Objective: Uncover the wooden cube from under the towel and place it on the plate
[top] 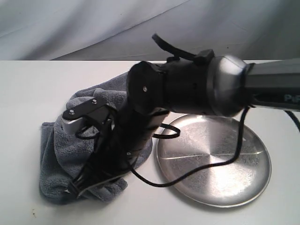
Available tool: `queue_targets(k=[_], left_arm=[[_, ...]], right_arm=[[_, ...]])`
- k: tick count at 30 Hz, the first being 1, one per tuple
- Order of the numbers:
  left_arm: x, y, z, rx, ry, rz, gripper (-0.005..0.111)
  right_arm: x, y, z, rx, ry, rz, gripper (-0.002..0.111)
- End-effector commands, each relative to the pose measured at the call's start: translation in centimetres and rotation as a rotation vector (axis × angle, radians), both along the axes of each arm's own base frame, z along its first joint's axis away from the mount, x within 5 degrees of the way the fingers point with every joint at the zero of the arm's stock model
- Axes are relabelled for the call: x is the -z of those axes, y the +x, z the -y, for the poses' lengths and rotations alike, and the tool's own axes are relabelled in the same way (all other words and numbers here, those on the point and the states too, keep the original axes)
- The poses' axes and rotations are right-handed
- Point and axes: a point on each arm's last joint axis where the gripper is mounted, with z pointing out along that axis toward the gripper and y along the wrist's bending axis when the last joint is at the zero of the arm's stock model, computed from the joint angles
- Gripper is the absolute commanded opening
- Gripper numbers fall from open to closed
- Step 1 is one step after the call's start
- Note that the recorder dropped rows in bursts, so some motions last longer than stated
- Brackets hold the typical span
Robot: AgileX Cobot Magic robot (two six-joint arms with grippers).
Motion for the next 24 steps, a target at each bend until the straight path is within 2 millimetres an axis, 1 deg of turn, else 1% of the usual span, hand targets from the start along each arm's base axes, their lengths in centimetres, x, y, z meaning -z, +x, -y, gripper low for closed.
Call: queue_targets(k=[1, 4, 7, 11, 13, 15, 21, 22, 24], left_arm=[[0.1, 0.0, 0.0, 0.005, -0.005, 0.002, 0.000], [0.1, 0.0, 0.0, 0.005, -0.005, 0.002, 0.000], [0.1, 0.0, 0.0, 0.005, -0.005, 0.002, 0.000], [0.1, 0.0, 0.0, 0.005, -0.005, 0.002, 0.000], [0.1, 0.0, 0.0, 0.005, -0.005, 0.002, 0.000], [0.1, 0.0, 0.0, 0.005, -0.005, 0.002, 0.000], [0.1, 0.0, 0.0, 0.005, -0.005, 0.002, 0.000], [0.1, 0.0, 0.0, 0.005, -0.005, 0.002, 0.000], [0.1, 0.0, 0.0, 0.005, -0.005, 0.002, 0.000]], right_arm=[[0.7, -0.9, 2.6, 0.021, -0.012, 0.047, 0.000], [1.6, -1.1, 4.8, 0.089, -0.057, 0.063, 0.000], [2.3, -0.7, 6.6, 0.154, -0.102, 0.087, 0.000], [2.8, -0.1, 8.5, 0.238, -0.166, 0.153, 0.000], [2.8, 0.3, 8.8, 0.258, -0.189, 0.186, 0.000], [2.5, 0.7, 9.2, 0.300, -0.202, 0.232, 0.000], [2.2, 0.9, 9.1, 0.340, -0.178, 0.244, 0.000], [2.2, 0.8, 9.0, 0.350, -0.163, 0.236, 0.000], [1.9, 0.8, 8.2, 0.417, -0.070, 0.191, 0.000]])
